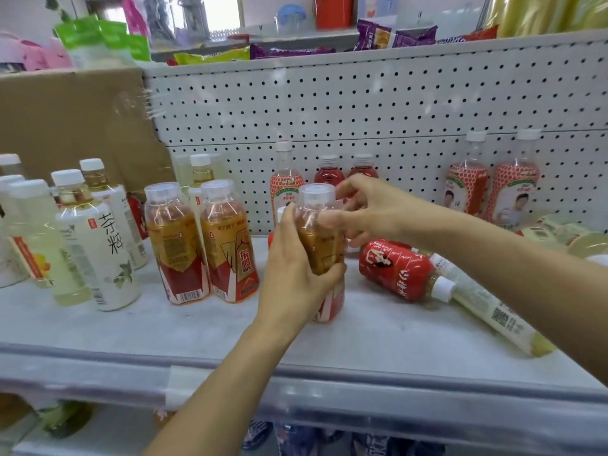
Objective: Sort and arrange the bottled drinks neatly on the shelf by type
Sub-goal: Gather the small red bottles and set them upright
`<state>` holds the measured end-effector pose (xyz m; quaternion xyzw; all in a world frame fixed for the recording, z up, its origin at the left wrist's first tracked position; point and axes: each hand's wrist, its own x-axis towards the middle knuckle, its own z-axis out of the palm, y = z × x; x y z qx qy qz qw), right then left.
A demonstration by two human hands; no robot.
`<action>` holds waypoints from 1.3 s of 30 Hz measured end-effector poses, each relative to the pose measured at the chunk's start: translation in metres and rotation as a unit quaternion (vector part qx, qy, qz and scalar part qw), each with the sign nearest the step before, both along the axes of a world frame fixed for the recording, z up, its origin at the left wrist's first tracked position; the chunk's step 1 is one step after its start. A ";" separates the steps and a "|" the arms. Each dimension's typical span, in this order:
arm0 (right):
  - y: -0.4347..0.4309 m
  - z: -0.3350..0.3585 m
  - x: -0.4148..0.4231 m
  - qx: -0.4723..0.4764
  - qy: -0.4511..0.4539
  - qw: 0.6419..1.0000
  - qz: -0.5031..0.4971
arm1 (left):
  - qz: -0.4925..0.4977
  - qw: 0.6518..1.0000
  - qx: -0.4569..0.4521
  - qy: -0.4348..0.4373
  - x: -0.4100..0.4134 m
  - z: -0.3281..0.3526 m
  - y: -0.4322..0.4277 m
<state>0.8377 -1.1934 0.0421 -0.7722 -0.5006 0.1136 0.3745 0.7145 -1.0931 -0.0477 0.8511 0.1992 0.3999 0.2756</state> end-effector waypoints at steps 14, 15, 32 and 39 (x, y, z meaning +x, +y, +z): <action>-0.060 -0.070 0.029 -0.215 -0.394 0.884 -0.128 | 0.158 0.981 0.117 -0.007 -0.027 -0.006 0.032; -0.061 -0.064 0.025 -0.202 -0.378 0.896 -0.115 | 0.171 0.968 0.180 -0.037 -0.028 -0.008 0.026; -0.007 -0.018 0.096 -0.181 -0.170 0.968 0.039 | -0.004 0.994 -0.097 0.052 0.030 -0.012 -0.018; 0.041 -0.069 0.116 -0.243 -0.504 0.828 -0.028 | 0.019 0.991 -0.115 0.058 0.038 -0.012 -0.020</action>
